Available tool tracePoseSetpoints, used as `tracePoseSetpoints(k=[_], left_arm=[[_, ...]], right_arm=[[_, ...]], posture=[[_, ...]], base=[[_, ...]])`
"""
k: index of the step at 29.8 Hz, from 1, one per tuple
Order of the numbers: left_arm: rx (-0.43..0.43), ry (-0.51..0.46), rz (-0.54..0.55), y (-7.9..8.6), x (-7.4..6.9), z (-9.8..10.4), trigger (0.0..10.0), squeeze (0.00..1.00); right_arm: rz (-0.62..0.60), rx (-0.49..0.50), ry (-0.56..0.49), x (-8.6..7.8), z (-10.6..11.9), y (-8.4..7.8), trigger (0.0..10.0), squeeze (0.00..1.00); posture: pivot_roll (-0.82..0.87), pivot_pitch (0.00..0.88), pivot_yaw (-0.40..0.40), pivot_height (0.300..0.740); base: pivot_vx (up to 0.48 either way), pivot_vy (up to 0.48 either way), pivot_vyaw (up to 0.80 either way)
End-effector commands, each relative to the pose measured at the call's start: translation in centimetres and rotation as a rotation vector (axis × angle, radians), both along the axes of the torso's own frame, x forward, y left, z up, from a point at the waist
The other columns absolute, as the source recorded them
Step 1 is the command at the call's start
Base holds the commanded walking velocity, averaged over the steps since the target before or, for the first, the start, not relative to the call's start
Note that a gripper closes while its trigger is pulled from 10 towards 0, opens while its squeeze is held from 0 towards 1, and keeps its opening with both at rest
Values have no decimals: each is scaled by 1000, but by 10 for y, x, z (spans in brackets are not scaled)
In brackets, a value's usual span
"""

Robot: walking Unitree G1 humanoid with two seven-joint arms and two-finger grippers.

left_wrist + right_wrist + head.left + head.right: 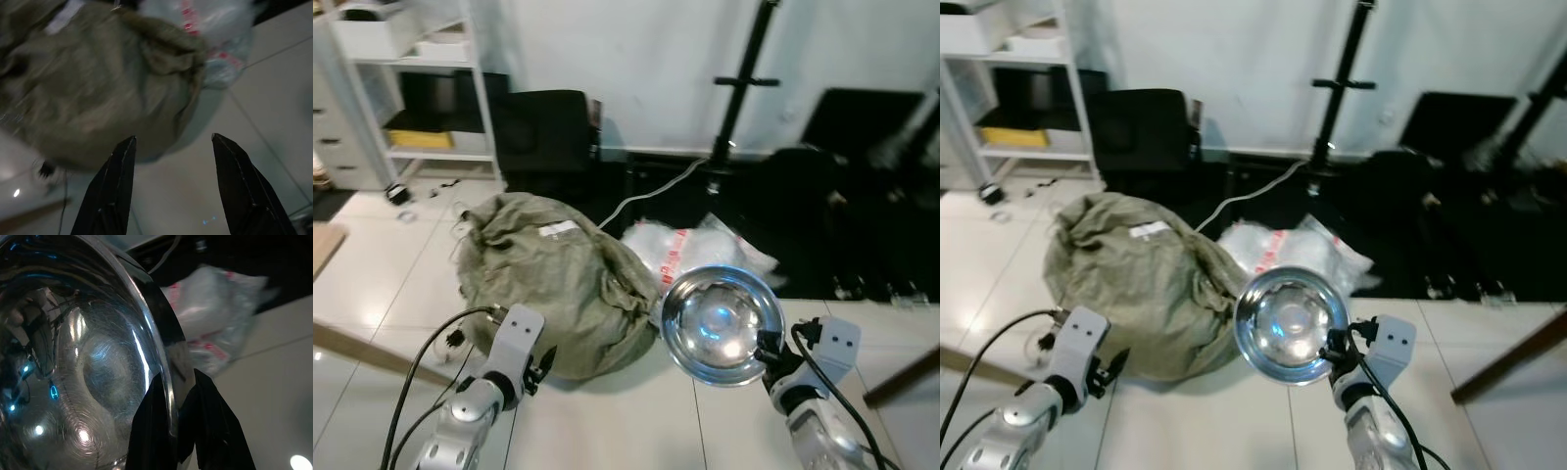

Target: Setting the table

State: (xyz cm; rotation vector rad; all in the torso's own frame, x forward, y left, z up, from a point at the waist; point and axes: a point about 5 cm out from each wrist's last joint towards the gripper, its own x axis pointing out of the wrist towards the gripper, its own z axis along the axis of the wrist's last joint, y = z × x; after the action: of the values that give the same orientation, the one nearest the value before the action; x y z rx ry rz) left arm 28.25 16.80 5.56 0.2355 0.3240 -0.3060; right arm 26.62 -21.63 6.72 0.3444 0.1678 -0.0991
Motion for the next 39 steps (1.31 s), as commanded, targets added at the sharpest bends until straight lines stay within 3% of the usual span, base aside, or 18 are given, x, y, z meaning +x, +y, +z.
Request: tracePoseSetpoints(k=[1,24,39], left_arm=[[-2,16,-3,0,-2,-3,10000,0],[-36,-31,-4,-4,6,9,10000,0],[-162,-114,10,-12,24,47,10000,0]], right_arm=[[-16,-1,-23,1,5,-4,10000,0],[-23,-4,-41,5,12,-7,10000,0],[-34,-8,-77,9,24,-10,10000,0]], posture=[[-83,42,74,740],[-85,39,71,740],[-90,39,76,740]], base=[[0,0,-781],[0,0,-786],[0,0,-785]])
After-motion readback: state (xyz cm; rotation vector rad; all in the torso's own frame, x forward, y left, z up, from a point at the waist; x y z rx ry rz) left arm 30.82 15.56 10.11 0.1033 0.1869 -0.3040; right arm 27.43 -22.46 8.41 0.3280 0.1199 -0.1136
